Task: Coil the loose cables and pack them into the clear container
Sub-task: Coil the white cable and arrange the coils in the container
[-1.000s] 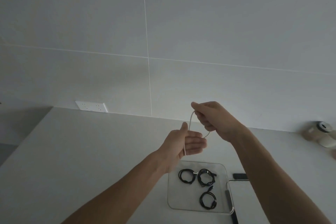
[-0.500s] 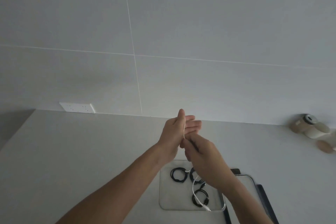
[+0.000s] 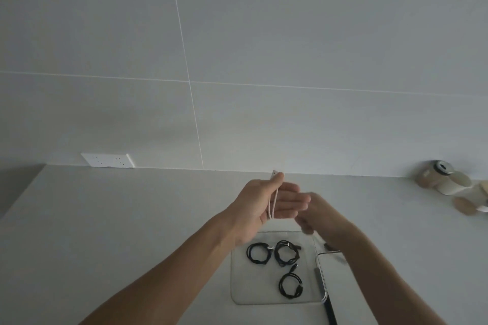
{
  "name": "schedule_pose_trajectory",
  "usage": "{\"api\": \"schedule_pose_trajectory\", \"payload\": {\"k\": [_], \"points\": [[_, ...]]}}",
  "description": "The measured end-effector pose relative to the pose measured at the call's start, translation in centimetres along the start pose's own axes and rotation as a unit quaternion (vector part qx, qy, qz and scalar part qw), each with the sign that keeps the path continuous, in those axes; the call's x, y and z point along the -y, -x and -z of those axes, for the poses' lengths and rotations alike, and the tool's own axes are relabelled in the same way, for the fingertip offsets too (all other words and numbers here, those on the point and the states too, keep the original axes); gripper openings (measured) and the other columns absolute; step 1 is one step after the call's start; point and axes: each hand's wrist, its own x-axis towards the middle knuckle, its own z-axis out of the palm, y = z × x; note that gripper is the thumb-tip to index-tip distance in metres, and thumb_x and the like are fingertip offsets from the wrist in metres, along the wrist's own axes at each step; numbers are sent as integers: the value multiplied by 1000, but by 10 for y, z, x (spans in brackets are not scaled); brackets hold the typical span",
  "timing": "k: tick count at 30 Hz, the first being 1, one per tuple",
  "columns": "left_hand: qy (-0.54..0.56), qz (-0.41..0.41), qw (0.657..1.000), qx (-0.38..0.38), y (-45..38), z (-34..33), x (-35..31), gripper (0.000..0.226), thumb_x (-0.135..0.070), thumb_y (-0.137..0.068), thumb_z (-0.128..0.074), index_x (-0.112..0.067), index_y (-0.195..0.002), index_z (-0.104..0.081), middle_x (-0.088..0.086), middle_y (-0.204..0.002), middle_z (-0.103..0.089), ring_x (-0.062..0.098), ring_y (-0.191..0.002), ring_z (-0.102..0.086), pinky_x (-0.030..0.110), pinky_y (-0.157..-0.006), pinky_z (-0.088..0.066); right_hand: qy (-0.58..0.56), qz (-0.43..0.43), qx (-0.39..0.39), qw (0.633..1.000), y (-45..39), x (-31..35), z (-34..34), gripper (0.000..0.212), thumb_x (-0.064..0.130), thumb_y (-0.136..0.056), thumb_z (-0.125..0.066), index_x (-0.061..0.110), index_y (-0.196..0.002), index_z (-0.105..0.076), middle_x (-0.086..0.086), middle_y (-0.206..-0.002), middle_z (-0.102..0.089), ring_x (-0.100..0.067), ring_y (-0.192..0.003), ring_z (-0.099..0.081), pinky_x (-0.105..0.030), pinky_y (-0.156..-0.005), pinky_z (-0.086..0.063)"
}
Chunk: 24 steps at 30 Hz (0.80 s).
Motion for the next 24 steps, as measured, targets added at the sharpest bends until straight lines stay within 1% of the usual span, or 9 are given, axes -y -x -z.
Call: {"api": "schedule_pose_trajectory", "payload": {"k": [1,3,7,12,15,18,19,21,24], "points": [[-26,15,999,-10,1,2,4,47,-33,-109,-40,7,-112,-66,23,-105,-76,29,-93,-76,30,-75,-62,2,-13,7,1000,-3,7,6,24,25,-81,-61,17,-60,-54,3,-50,-37,-13,-48,-28,-22,-44,-27],[-69,33,996,-40,-1,5,12,51,-34,-109,-40,10,-111,-67,24,-102,-76,31,-95,-76,33,-79,-63,37,-38,8,999,-12,18,12,36,14,-92,-61,18,-59,-48,4,-52,-35,-12,-49,-26,-22,-45,-22],[-124,21,987,-102,-9,13,20,55,-38,-108,-39,8,-104,-70,21,-92,-78,30,-88,-77,35,-77,-63,93,-45,-29,994,-18,31,4,38,33,-99,-57,16,-66,-52,6,-58,-42,-10,-47,-31,-22,-46,-26],[-191,-1,973,-130,-13,14,26,49,-41,-107,-38,-7,-96,-72,8,-89,-79,20,-88,-78,25,-75,-61,194,13,-105,975,-2,43,-20,31,23,-102,-46,6,-85,-65,6,-66,-56,-11,-54,-45,-26,-53,-36],[-118,-11,984,-136,-18,14,24,49,-35,-108,-38,-4,-87,-70,21,-99,-75,18,-87,-76,26,-78,-58,162,61,-129,976,14,34,-45,30,26,-106,-42,13,-87,-62,7,-76,-66,-7,-63,-57,-28,-59,-44],[28,-19,992,-126,-23,12,18,42,-31,-109,-40,0,-104,-67,16,-100,-78,22,-93,-76,33,-87,-56,81,69,-136,985,31,18,-70,31,26,-109,-41,9,-86,-52,6,-61,-46,-14,-54,-40,-39,-53,-39],[84,-17,989,-122,-25,11,17,40,-31,-109,-41,1,-108,-66,12,-96,-79,22,-90,-77,31,-82,-57,43,62,-135,988,36,14,-76,32,26,-109,-41,5,-87,-51,2,-60,-43,-18,-54,-40,-40,-50,-38],[165,1,980,-111,-25,12,17,35,-31,-108,-44,-4,-106,-66,0,-75,-72,15,-65,-71,24,-59,-51,-44,47,-130,989,45,7,-81,29,19,-109,-43,4,-91,-60,-4,-61,-44,-22,-52,-44,-31,-45,-40],[254,-5,965,-64,-24,21,15,29,-29,-107,-44,-9,-94,-61,-9,-54,-33,6,-40,-33,20,-42,-25,-230,15,-109,967,55,-5,-73,20,9,-106,-49,1,-102,-67,-8,-62,-47,-22,-49,-43,-30,-48,-46]]}}
